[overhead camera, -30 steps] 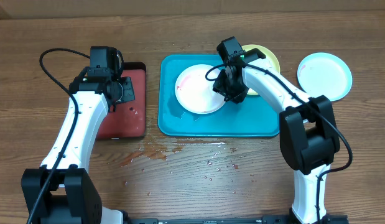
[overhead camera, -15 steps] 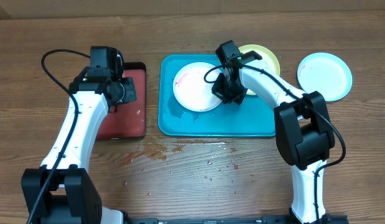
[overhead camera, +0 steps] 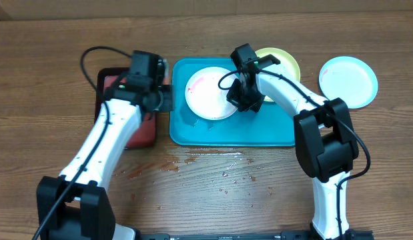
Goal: Clean dirty plates on tray and stack at the side
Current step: 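Carry the sponge with the left gripper onto the white plate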
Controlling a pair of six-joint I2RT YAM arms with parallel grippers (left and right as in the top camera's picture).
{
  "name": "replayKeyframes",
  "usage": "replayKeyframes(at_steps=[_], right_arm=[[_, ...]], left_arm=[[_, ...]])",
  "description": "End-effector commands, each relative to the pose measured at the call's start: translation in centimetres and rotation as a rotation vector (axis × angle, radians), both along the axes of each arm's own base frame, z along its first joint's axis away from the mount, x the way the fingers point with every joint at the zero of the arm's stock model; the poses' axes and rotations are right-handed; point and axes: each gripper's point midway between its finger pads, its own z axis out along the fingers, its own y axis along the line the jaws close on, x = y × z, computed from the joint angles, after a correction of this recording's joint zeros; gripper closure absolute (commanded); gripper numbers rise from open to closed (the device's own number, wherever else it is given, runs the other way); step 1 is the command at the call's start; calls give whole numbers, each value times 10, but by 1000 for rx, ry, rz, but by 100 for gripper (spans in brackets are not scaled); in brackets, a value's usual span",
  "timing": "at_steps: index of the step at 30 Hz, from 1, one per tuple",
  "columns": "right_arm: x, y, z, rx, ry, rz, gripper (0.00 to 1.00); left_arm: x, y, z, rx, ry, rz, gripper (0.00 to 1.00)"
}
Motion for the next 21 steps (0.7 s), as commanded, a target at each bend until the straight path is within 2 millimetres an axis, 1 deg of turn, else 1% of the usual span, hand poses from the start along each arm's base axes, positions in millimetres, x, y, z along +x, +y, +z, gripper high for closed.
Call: replayKeyframes(at_steps=[1, 3, 5, 7, 10, 12, 17, 21], right_arm=[[-15, 11, -12, -33, 33, 39, 96], [-19, 15, -12, -36, 39, 51, 96], [-23, 17, -13, -41, 47, 65, 96], [-26, 18, -13, -45, 54, 76, 96], [-28, 17, -13, -49, 61, 91, 96], [-29, 16, -13, -53, 68, 94, 96], [-33, 14, -13, -59, 81, 108, 96], [-36, 12, -13, -65, 92, 123, 96]], left_arm=[[7, -31, 4, -53, -27, -17, 96], [10, -44, -9, -61, -11, -37, 96], [12, -52, -23, -74, 12, -54, 96], [15, -56, -37, -95, 39, -38, 96], [21, -58, -51, -113, 53, -26, 96], [26, -58, -57, -118, 48, -23, 96], [40, -61, -61, -131, 7, -21, 96], [43, -60, -68, -126, 9, -17, 96]])
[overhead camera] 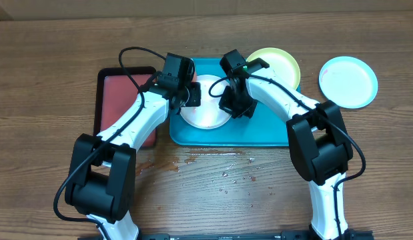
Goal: Clean dirty plates on tray and stack at the side
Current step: 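Carry the sponge with the left gripper onto the white plate, then scrub the white plate with the sponge while the right gripper holds its rim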
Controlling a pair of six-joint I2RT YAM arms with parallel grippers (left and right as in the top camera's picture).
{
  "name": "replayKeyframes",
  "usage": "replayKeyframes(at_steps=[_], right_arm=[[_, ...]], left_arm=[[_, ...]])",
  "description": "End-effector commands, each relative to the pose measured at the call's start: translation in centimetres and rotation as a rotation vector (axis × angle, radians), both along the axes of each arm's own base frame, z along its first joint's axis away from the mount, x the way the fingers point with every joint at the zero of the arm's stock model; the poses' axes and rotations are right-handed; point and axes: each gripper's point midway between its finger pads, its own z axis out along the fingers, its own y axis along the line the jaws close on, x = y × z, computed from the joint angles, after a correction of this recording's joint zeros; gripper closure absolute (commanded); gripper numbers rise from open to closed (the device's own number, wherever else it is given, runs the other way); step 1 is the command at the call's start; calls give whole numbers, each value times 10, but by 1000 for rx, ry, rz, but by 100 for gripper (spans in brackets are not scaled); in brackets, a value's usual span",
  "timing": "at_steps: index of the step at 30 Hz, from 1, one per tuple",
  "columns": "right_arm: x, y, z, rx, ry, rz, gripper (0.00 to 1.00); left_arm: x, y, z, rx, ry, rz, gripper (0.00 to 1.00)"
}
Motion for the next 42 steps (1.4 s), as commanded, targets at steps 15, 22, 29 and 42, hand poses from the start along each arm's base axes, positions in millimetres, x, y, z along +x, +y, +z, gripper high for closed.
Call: replayKeyframes(at_steps=[15, 22, 29, 42], right_arm=[[-12, -6, -14, -49, 41, 40, 96], [-12, -6, -14, -49, 41, 40, 96], [-12, -6, -14, -49, 42, 40, 96], [-12, -6, -14, -51, 44, 40, 96]], left_arm=[[-1, 39, -39, 239, 56, 19, 96], [5, 55, -35, 328, 19, 57, 96], [18, 51, -29, 312, -41, 58, 96], [22, 42, -52, 276, -21, 55, 96]])
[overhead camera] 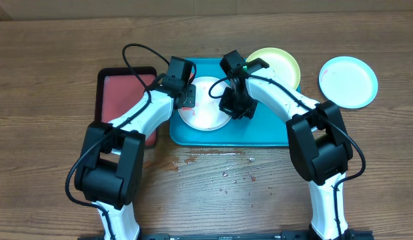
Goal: Clean dirty plates on tray and stack at the side
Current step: 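Scrub the white plate with the sponge while the right gripper holds its rim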
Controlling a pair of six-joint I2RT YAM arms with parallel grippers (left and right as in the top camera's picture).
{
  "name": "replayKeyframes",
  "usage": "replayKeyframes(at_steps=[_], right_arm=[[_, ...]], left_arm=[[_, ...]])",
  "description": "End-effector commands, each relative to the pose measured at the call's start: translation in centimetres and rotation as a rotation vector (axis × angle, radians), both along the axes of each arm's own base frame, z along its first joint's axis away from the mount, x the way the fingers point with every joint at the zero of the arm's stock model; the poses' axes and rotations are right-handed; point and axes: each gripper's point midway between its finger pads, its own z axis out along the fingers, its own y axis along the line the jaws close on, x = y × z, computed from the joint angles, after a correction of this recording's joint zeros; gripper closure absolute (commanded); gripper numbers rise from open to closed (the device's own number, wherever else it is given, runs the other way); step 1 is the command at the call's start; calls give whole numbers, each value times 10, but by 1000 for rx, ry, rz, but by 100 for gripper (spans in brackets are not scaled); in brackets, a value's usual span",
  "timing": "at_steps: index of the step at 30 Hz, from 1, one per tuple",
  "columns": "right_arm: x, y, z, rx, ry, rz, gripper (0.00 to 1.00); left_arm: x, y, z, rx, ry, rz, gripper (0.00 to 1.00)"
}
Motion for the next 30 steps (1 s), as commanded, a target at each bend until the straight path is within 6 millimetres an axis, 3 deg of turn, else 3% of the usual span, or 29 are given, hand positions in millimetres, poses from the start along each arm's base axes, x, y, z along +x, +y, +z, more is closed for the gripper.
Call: replayKeyframes(at_steps=[1, 11, 25, 30], right_arm=[[-9, -7, -14, -55, 30, 23, 96], [-8, -6, -14, -53, 27, 23, 96], [-1, -4, -14, -44, -1, 9, 96], [7, -19, -14, -130, -42, -43, 96]], left_arm=[[5, 4, -12, 18, 8, 7, 96], [4, 4, -16, 19, 15, 6, 96], [-41, 15, -34, 53, 212, 22, 96], [-50, -1, -29, -40, 254, -1, 96]])
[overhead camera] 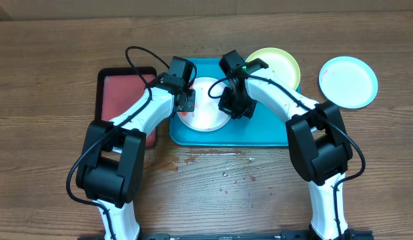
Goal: Clean dirty plates on tray and stack at the side
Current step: 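Scrub the white plate with the sponge while the right gripper holds its rim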
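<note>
A white plate point(207, 112) with faint pink smears lies on the teal tray point(259, 133). My left gripper point(185, 107) is over the plate's left edge, shut on a small red sponge point(183, 115) that peeks out under its fingers. At the plate's right rim, my right gripper point(233, 107) is shut on the rim. A yellow-green plate point(281, 63) rests at the tray's back right corner, partly hidden by the right arm. A light blue plate point(348, 81) lies on the table to the right of the tray.
A red tray with a dark rim point(123, 93) lies left of the teal tray, under my left arm. Reddish drops and wet spots point(213, 163) are scattered on the wooden table in front of the teal tray.
My left gripper has shifted slightly nearer along the plate's left edge, and the red sponge now shows under it. The right gripper and the plate have stayed put.
First my left gripper was at the red tray's right edge, and my right gripper was at the white plate's right rim. Then the left gripper was over the plate's left side, and the plate lay slightly nearer and to the left. The left gripper has stayed on that edge since.
</note>
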Controlling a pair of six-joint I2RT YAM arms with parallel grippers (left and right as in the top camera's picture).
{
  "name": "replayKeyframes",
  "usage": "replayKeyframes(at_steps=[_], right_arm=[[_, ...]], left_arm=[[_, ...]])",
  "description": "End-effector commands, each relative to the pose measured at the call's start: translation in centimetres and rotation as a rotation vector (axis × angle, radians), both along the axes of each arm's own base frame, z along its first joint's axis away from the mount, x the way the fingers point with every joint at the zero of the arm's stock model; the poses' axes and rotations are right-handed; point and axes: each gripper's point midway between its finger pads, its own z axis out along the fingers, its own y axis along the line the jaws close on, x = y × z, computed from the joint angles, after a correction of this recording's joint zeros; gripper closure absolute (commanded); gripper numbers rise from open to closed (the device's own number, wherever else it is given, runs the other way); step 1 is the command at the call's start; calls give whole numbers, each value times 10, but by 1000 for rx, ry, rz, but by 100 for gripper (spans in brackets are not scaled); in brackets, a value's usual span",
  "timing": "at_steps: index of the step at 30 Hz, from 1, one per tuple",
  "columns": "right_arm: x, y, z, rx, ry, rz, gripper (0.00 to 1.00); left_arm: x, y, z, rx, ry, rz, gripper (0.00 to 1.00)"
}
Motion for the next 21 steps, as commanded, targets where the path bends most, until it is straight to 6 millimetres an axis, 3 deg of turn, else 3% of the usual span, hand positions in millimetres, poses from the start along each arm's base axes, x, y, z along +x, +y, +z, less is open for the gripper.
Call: replayKeyframes(at_steps=[1, 6, 15, 21], right_arm=[[5, -22, -13, -136, -28, -38, 96], [17, -31, 2, -203, -74, -46, 96], [41, -50, 57, -340, -175, -58, 96], [38, -50, 61, -346, -166, -52, 96]], left_arm=[[-24, -6, -17, -65, 104, 13, 96], [-18, -12, 0, -113, 67, 39, 96], [-13, -23, 16, -183, 43, 57, 96], [-3, -33, 22, -256, 6, 87, 96]])
